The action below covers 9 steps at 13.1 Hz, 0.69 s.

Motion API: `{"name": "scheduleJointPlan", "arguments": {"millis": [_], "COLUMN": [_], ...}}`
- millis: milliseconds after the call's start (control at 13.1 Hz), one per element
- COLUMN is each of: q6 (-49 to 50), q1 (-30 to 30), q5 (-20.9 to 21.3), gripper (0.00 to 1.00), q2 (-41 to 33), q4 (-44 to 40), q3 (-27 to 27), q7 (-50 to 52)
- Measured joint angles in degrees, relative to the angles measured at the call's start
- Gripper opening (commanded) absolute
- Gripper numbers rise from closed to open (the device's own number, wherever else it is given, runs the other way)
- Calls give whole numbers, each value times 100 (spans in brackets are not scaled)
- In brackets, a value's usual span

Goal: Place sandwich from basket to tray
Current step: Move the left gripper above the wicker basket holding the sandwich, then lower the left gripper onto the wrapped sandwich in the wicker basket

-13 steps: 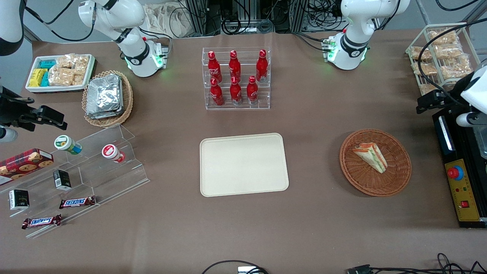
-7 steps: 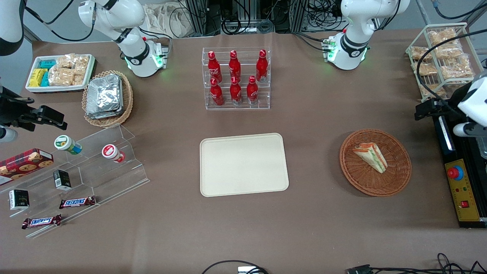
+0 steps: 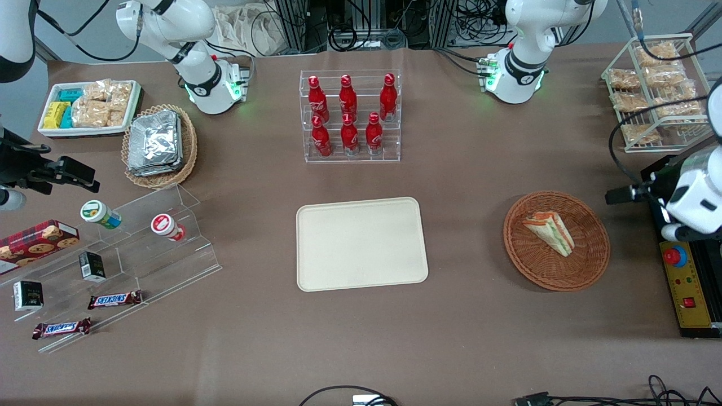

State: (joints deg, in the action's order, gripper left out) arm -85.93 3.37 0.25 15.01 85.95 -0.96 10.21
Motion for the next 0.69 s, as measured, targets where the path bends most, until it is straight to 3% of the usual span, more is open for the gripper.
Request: {"name": "scheduleJointPlan", "arguments": {"millis": [229,688], "q6": [-124,-1211], "q1": [-4,32], "q5": [-32,-251], "gripper": [100,100], "q2": [412,1198], "q4": [1,311], "q3": [-7,-3], "q7": [585,683]}}
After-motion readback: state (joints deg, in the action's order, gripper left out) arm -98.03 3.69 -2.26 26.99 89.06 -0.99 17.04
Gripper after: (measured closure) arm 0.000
